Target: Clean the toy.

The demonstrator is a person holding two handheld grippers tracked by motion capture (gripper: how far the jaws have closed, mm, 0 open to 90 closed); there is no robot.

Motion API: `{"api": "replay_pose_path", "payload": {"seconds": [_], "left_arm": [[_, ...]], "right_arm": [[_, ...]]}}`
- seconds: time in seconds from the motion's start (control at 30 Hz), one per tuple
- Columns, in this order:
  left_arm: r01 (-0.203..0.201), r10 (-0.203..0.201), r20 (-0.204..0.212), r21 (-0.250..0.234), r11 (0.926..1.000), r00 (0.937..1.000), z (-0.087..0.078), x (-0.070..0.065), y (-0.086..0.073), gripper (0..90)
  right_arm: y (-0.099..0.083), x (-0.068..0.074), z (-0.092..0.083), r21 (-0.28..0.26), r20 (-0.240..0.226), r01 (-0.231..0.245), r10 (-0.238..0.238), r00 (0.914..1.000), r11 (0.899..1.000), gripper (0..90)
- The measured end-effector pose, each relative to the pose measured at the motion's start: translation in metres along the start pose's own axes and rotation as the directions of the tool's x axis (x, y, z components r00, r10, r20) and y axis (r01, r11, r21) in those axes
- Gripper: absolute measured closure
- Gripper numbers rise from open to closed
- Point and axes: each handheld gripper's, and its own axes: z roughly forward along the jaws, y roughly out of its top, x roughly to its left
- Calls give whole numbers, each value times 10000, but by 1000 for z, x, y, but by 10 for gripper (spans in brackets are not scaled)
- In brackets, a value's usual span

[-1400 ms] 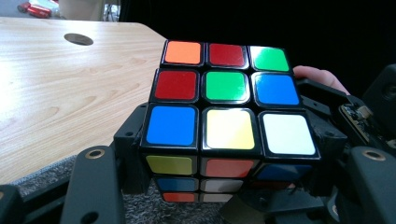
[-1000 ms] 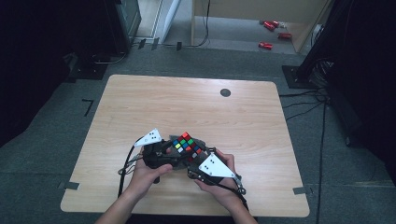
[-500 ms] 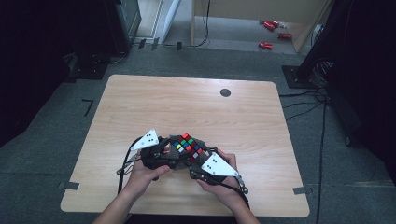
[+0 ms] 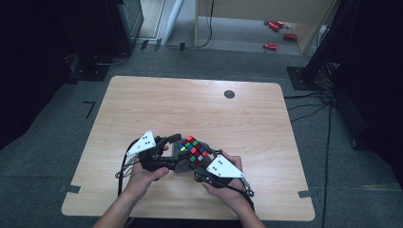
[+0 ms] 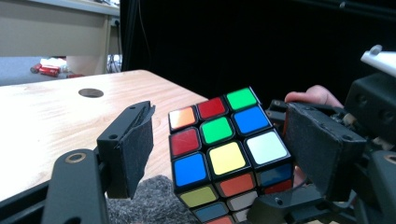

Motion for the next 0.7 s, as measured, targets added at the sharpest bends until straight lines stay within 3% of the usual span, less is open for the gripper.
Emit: {"api": "replay_pose_path", "payload": {"seconds": [0.27, 0.4, 0.5, 0.6, 0.7], "left_arm": [[-277, 275, -157, -80, 9996, 9995, -4, 3, 1, 253], [-122, 112, -294, -369, 9992, 9995, -12, 8, 4, 253], [-270, 262, -402, -187, 9995, 9988, -13, 10, 3, 253], [-856, 869, -588, 243, 9960, 9945, -11, 9, -1, 250], [-1658, 1713, -767, 740, 9834, 9822, -6, 5, -8, 220]], "right_arm": [[-2, -3, 0, 224, 126, -101, 99, 9999, 9997, 344], [-3, -9, -2, 230, 255, -265, 259, 9993, 9994, 344], [-3, -14, -5, 215, 392, -489, 480, 9981, 9986, 344], [-2, -18, -7, 174, 476, -642, 633, 9969, 9978, 344], [-1, -20, -8, 164, 524, -843, 833, 9951, 9963, 344]]}}
